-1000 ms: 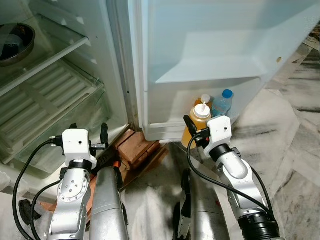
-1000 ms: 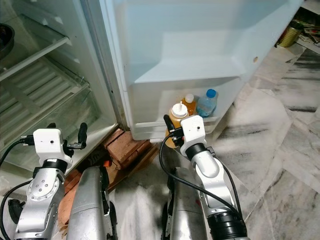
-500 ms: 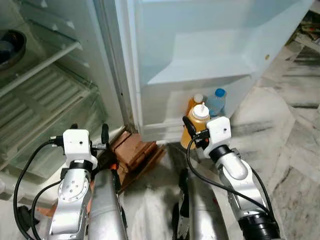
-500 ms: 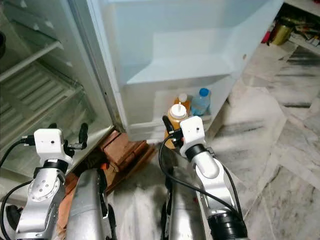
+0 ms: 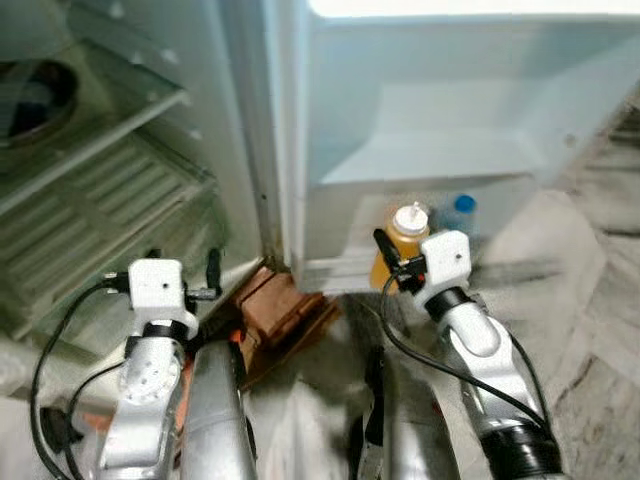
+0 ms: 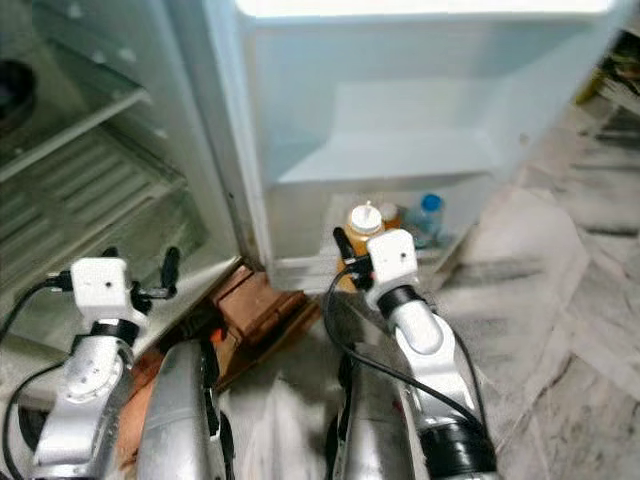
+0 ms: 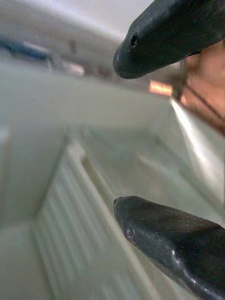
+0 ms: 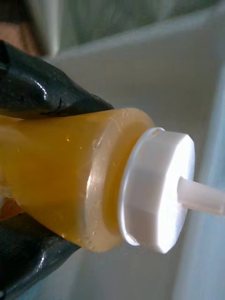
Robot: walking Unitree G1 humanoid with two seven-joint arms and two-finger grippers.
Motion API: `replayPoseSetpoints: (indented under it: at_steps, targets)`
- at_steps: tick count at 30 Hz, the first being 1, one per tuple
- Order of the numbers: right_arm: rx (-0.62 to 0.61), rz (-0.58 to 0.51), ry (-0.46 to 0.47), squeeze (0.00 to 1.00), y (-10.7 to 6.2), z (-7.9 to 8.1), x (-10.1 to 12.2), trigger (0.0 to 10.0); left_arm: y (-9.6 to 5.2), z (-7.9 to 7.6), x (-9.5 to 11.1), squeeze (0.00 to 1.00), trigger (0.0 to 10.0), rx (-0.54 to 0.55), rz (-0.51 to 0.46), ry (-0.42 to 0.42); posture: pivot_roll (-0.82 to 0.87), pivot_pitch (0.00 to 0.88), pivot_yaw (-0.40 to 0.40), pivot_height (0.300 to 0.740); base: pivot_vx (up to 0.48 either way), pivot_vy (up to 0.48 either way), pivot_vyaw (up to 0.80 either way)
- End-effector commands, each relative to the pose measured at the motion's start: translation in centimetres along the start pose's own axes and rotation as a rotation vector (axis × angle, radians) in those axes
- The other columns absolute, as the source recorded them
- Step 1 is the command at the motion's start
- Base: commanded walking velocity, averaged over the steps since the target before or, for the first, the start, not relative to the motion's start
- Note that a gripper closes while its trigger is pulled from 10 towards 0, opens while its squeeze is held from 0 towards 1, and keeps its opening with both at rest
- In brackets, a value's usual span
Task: Restocking fridge
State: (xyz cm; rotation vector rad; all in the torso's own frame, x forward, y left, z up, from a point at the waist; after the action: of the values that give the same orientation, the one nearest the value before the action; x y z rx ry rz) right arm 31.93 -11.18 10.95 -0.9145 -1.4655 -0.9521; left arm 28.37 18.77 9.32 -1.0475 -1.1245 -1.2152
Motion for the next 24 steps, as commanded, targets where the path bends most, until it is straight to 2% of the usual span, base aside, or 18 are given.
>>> replayPoseSetpoints:
  at_steps: [1,12,13,15,16,17,19,22,24]
  targets:
    - [-0.006,-0.005,-0.011,0.0,-0.2,-0.3,0.1,10.0,-0.1,-0.2,-0.2,0.0,10.0,0.001,0.012,-0.006,0.05,0.165,-0.042,0.547,0.0,0.0,0.47]
    - [0.017,-0.01,-0.027,0.0,0.6,-0.4,0.3,10.0,-0.5,0.1,-0.2,0.0,10.0,0.007,0.023,-0.006,0.07,0.185,-0.033,0.547,0.0,0.0,0.04]
    - [0.032,-0.026,-0.061,0.0,1.4,-0.5,0.6,10.0,-1.1,0.6,-0.2,0.0,10.0,-0.002,0.035,0.009,0.09,0.22,-0.011,0.547,0.0,0.0,0.0]
    - [0.036,-0.031,-0.074,0.0,1.7,-0.5,0.7,10.0,-1.4,0.8,-0.2,0.0,10.0,-0.006,0.041,0.014,0.1,0.226,-0.009,0.547,0.0,0.0,0.0]
    - [0.033,-0.033,-0.099,0.0,2.6,-0.8,0.8,10.0,-1.8,1.4,-0.5,0.0,10.0,-0.015,0.061,0.035,0.11,0.252,-0.006,0.547,0.0,0.0,0.0]
    - [0.033,-0.033,-0.099,0.0,2.6,-0.8,0.8,10.0,-1.8,1.4,-0.5,0.0,10.0,-0.015,0.061,0.035,0.11,0.252,-0.006,0.547,0.0,0.0,0.0]
    - [0.031,-0.032,-0.143,0.0,3.7,-1.1,0.8,10.0,-2.3,2.1,-0.6,0.0,10.0,-0.01,0.077,0.054,0.12,0.274,-0.003,0.547,0.0,0.0,0.0]
    - [0.022,-0.024,-0.163,0.0,4.2,-1.4,0.7,10.0,-3.1,2.5,0.0,0.0,10.0,-0.002,0.072,0.062,0.18,0.314,0.004,0.547,0.0,0.0,0.0]
    - [-0.003,-0.025,-0.2,0.0,5.1,-2.1,0.9,10.0,-3.9,3.1,0.5,0.0,10.0,0.004,0.081,0.074,0.2,0.342,0.006,0.547,0.0,0.0,0.0]
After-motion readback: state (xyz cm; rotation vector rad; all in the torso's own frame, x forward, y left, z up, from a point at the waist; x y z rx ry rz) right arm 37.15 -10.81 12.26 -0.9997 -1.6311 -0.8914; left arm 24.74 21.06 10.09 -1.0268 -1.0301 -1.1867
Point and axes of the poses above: a point about 5 cm out from each wrist's last joint towards the gripper, its own y axis pointing out of the wrist towards the gripper, its own x axis along the axis of the wrist's last joint, z = x × y, the point moved 4 cm from there along y, pointing out of the wrist towards the gripper, and after that the axes turned 4 degrees about y, right-handed, at the moved point
